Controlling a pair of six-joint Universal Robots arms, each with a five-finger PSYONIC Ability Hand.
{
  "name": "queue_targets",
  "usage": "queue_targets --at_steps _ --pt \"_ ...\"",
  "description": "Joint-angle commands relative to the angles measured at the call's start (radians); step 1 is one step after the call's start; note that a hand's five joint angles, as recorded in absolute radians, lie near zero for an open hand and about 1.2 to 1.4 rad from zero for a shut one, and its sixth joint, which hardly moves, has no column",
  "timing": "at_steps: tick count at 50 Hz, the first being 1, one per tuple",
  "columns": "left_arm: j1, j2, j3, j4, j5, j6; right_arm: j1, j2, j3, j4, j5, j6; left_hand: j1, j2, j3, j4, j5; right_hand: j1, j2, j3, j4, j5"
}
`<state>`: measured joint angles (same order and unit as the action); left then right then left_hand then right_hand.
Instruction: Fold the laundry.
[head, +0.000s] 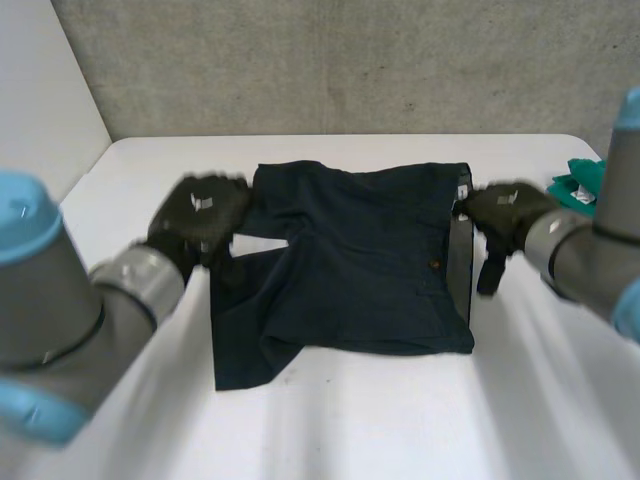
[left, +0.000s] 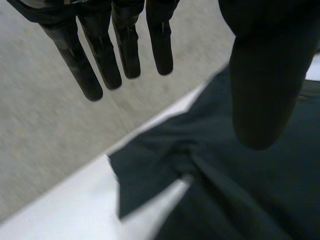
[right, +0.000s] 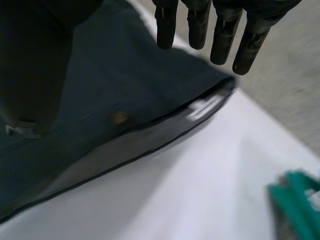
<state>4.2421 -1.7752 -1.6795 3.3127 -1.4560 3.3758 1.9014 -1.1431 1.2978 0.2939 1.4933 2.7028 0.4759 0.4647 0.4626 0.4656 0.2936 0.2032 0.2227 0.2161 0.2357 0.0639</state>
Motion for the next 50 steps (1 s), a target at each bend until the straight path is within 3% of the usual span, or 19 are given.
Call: queue_targets --at_steps 1,8,11,17,22,25,26,28,50 --pt "-0.037 0.079 -0.219 -0.042 -0.001 -0.006 0.005 -0.101 0.32 -0.202 -0.051 0.012 0.157 0.169 0.171 0.168 0.165 0.008 -0.012 -0.005 -0.025 -0.027" --pt "-0.021 0.043 -0.304 -0.058 -0.001 -0.007 0.015 -0.112 0.463 -0.386 -0.067 0.017 0.122 0.134 0.136 0.133 0.13 0.049 0.03 0.036 0.017 0.014" --pt "0.004 -0.001 -0.315 -0.042 -0.001 -0.007 0.015 -0.099 0.48 -0.42 -0.076 0.017 -0.013 -0.001 0.001 -0.002 -0.005 0.084 0.065 0.071 0.052 0.049" --pt "0.042 -0.058 -0.313 -0.021 0.0 -0.006 0.019 -0.018 0.471 -0.484 -0.08 0.015 -0.08 -0.069 -0.067 -0.07 -0.073 0.208 0.188 0.195 0.175 0.172" --pt "0.042 -0.059 -0.318 0.01 -0.003 -0.006 0.028 0.0 0.463 -0.504 -0.083 0.015 -0.107 -0.095 -0.093 -0.096 -0.099 0.656 0.636 0.643 0.623 0.62" --pt "0.039 -0.061 -0.321 0.016 -0.003 -0.006 0.03 0.011 0.459 -0.507 -0.099 0.011 -0.127 -0.116 -0.114 -0.117 -0.12 0.779 0.76 0.767 0.747 0.744" --pt "0.039 -0.063 -0.322 0.018 -0.003 -0.006 0.03 0.02 0.456 -0.504 -0.108 0.011 -0.127 -0.116 -0.114 -0.117 -0.12 1.039 1.019 1.026 1.006 1.004" --pt "0.039 -0.069 -0.322 0.027 -0.006 -0.006 0.03 0.02 0.457 -0.504 -0.113 0.012 -0.124 -0.113 -0.111 -0.114 -0.117 1.193 1.173 1.18 1.16 1.158" --pt "0.018 -0.128 -0.312 0.205 -0.055 0.013 0.015 0.0 0.479 -0.496 -0.105 0.012 0.005 0.016 0.018 0.015 0.012 1.193 1.174 1.18 1.161 1.158"
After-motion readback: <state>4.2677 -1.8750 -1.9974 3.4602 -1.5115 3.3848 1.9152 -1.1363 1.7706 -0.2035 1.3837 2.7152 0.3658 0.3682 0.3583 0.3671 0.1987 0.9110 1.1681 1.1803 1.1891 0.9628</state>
